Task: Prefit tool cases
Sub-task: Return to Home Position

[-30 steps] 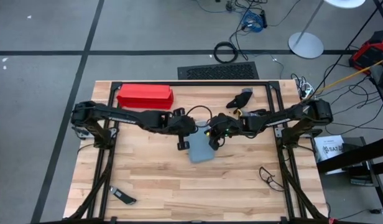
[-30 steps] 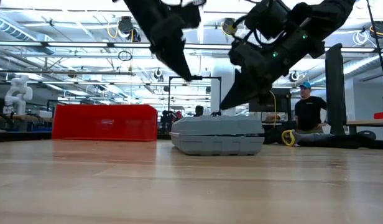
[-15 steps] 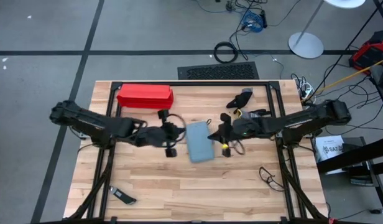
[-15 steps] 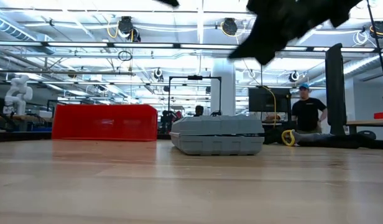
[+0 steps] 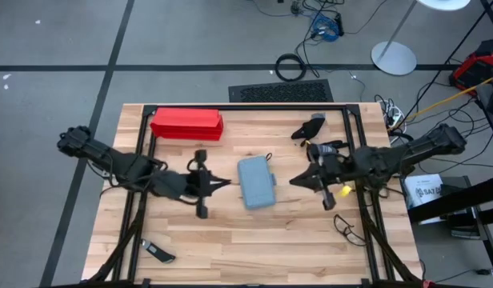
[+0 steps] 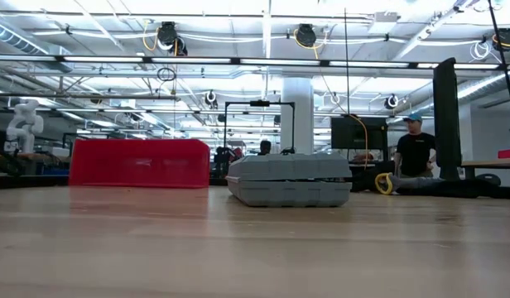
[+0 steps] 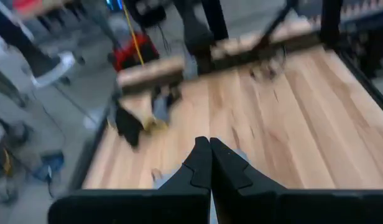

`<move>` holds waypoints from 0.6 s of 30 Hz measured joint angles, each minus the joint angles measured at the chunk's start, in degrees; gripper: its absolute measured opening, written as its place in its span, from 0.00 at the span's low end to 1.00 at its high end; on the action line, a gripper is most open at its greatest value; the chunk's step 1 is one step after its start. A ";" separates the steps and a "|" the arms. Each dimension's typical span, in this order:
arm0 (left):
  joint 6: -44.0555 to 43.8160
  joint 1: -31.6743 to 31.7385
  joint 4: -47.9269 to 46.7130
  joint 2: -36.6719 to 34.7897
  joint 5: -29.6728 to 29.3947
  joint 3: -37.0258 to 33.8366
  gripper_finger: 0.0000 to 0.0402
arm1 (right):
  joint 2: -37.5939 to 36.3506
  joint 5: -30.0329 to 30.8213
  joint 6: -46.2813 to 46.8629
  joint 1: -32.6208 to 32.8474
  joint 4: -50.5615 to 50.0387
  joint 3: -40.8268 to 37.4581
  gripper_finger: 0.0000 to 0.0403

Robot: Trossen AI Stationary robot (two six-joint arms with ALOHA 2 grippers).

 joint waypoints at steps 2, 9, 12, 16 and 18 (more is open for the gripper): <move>4.89 2.23 7.02 0.31 3.52 -0.09 0.00 | -0.76 -0.27 -4.95 0.74 2.67 0.00 0.00; 9.02 19.76 31.92 3.65 48.71 -1.09 0.00 | 0.23 -8.95 -13.31 -6.22 16.94 0.15 0.00; 5.72 25.98 29.97 7.40 54.69 -1.38 0.00 | 2.51 -22.07 -10.30 -12.38 14.24 2.68 0.00; 3.33 31.84 26.60 7.01 65.12 -1.27 0.00 | 2.33 -29.54 -10.39 -18.90 1.91 9.40 0.00; 3.31 34.20 23.54 4.90 70.71 -1.22 0.00 | 1.08 -30.30 -11.86 -20.89 -5.58 12.93 0.00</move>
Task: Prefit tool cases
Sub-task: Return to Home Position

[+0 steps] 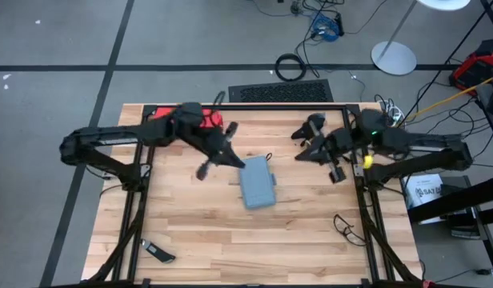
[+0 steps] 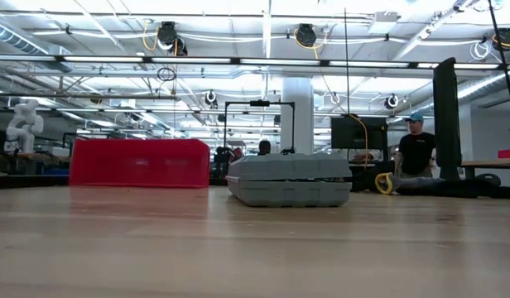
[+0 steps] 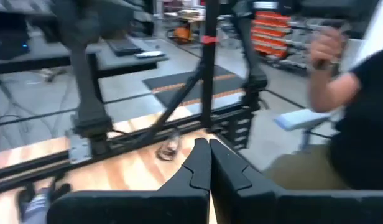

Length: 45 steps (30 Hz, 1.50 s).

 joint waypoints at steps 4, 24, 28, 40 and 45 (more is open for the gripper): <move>1.58 2.07 -8.74 -6.72 1.99 -0.09 0.00 | -5.71 0.02 -2.38 -0.88 -11.63 4.00 0.00; -9.52 -11.83 18.67 -55.31 -26.04 -51.92 0.00 | -45.35 7.98 4.31 1.19 -11.35 -26.73 0.00; -7.88 -11.85 21.56 -58.06 -25.39 -58.64 0.00 | -46.13 9.57 5.59 1.19 -4.12 -34.68 0.00; -4.71 -11.79 27.96 -58.72 -24.38 -69.96 0.00 | -46.00 8.38 10.78 -0.40 10.52 -53.91 0.00; -3.04 -11.73 24.18 -58.62 -28.17 -69.96 0.00 | -45.49 8.22 8.19 -0.46 7.77 -53.98 0.00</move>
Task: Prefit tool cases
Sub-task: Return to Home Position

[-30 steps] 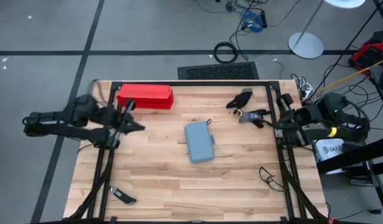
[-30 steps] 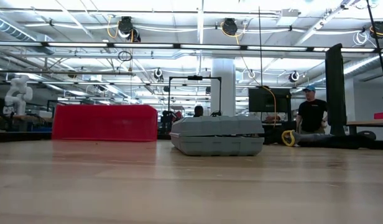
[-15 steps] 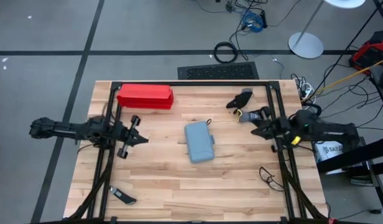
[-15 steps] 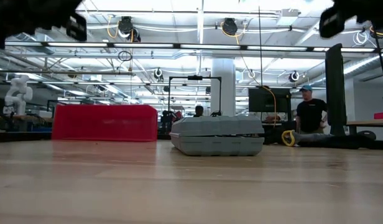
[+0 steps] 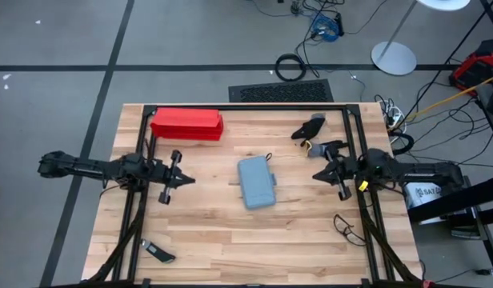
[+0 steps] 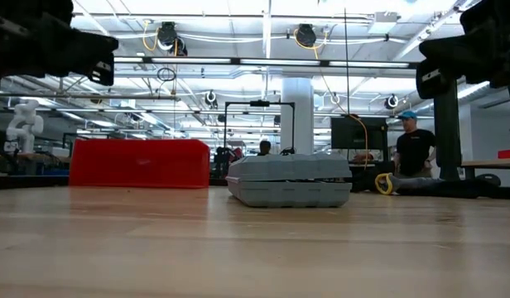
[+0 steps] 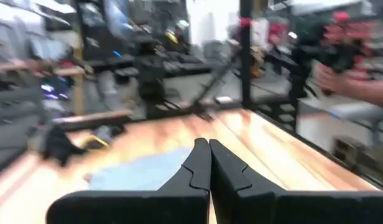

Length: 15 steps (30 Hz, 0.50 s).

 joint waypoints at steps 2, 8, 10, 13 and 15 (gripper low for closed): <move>0.34 0.08 2.47 -0.05 -2.47 0.00 0.00 | 0.00 0.06 -0.93 -0.17 1.42 0.00 0.00; 2.90 3.72 -0.56 -0.04 -10.36 0.00 0.00 | 0.01 1.91 -7.83 -0.45 -0.13 0.09 0.00; 2.60 5.60 -3.05 -0.04 -12.61 0.00 0.00 | 0.04 2.79 -7.73 -0.48 -1.55 0.09 0.00; 3.58 7.10 -3.98 -0.02 -7.47 0.00 0.00 | 0.04 2.20 -7.72 -0.10 -2.69 0.09 0.00; 4.76 7.33 -3.82 -0.09 -3.72 0.00 0.00 | 0.03 2.26 -8.23 0.10 -2.74 0.09 0.00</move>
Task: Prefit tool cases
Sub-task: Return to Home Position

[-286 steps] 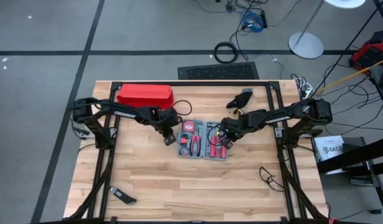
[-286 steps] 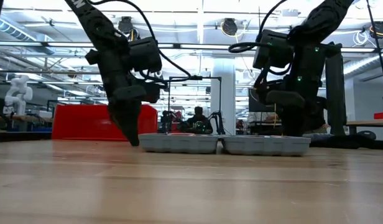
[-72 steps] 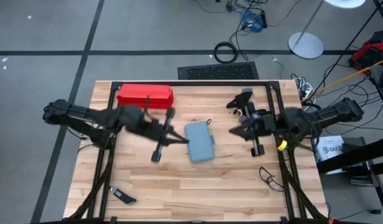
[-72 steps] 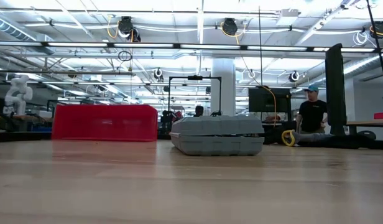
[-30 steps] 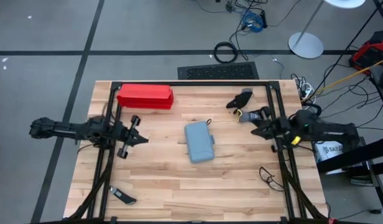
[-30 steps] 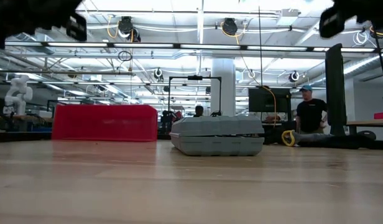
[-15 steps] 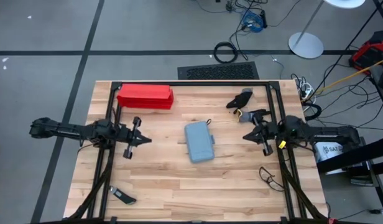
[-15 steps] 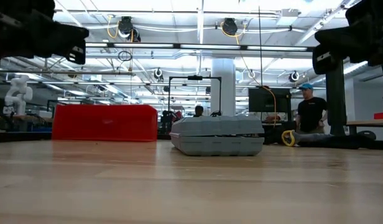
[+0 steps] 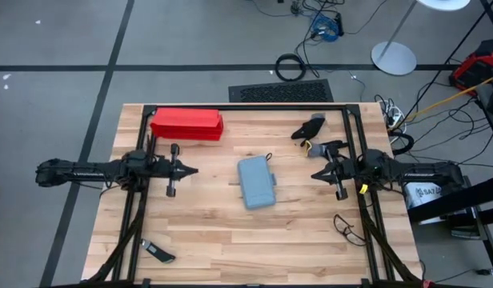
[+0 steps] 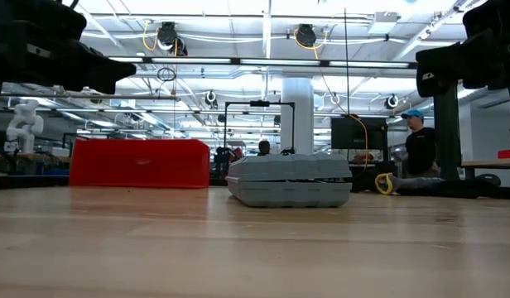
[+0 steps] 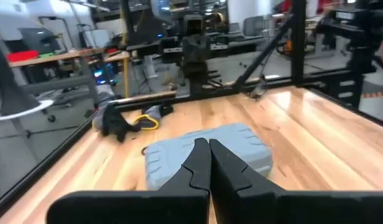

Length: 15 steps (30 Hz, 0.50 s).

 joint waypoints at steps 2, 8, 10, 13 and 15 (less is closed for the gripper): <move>0.92 0.03 -0.24 0.06 0.74 0.00 0.00 | -0.01 0.09 -0.73 -0.08 -0.63 0.00 0.00; 2.20 0.03 -0.16 0.04 -0.10 0.00 0.00 | 0.00 0.22 2.68 -0.09 -4.83 0.00 0.00; -0.51 0.03 -0.21 0.04 -0.10 0.00 0.00 | -0.01 0.22 4.03 -0.09 -5.74 0.00 0.00; -1.55 0.03 -0.20 0.04 -0.17 0.00 0.00 | 0.01 0.21 4.20 -0.09 -7.36 0.00 0.00; -1.59 0.03 -0.20 0.04 -0.24 0.00 0.00 | 0.01 0.19 4.88 -0.09 -7.39 0.00 0.00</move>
